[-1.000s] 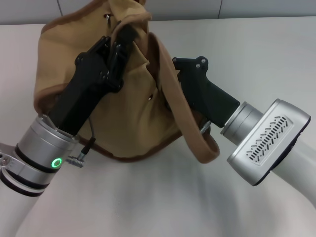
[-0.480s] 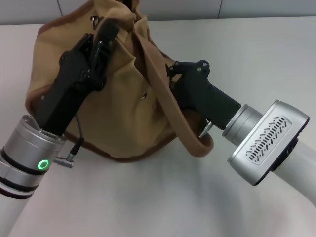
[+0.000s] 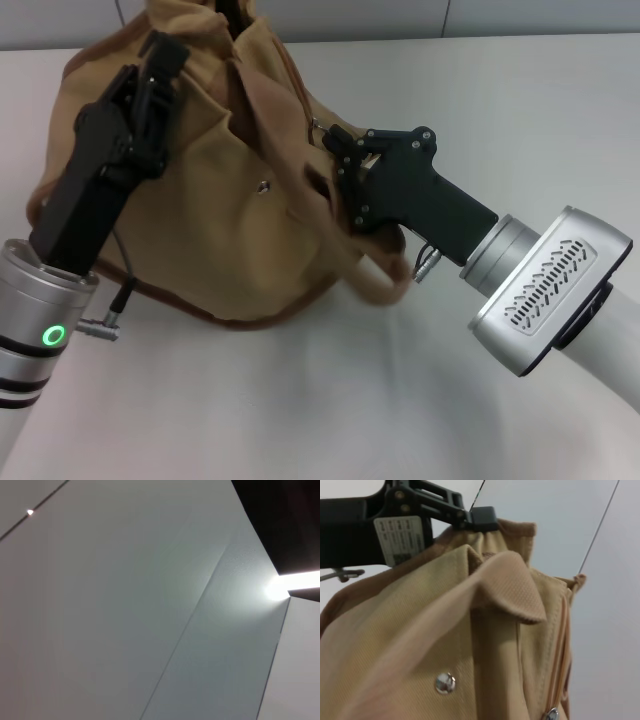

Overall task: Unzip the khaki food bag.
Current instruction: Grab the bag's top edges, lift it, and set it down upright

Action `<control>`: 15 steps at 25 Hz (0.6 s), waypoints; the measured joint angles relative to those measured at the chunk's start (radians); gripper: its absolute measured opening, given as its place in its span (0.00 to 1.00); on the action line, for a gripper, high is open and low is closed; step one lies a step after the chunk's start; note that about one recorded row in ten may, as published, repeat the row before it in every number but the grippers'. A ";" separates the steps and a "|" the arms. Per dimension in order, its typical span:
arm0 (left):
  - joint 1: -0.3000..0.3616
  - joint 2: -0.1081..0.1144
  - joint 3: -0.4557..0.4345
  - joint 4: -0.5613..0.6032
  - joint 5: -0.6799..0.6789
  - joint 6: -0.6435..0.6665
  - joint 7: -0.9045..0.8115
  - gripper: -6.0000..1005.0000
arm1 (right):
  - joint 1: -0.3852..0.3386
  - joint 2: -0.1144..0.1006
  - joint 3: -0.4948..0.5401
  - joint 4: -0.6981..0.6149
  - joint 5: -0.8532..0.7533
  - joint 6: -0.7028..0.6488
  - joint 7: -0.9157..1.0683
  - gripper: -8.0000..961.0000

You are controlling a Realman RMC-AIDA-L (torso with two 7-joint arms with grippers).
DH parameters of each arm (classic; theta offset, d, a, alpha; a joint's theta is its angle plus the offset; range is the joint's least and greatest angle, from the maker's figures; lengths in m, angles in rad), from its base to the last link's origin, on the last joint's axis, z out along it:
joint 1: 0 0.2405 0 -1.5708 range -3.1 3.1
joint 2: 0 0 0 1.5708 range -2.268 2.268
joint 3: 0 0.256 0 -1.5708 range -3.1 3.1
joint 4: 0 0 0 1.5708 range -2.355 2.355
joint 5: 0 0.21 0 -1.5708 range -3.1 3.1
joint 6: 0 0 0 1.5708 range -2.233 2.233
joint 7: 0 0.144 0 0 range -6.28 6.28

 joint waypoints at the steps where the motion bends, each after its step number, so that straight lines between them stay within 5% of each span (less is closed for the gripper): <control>1: 0.000 0.000 0.000 0.000 0.000 0.000 0.000 0.18 | 0.000 0.000 0.000 0.000 0.000 0.000 0.000 0.09; 15: 0.062 0.003 -0.087 0.057 -0.003 0.007 -0.041 0.19 | -0.044 0.000 0.006 -0.040 -0.003 -0.021 0.000 0.11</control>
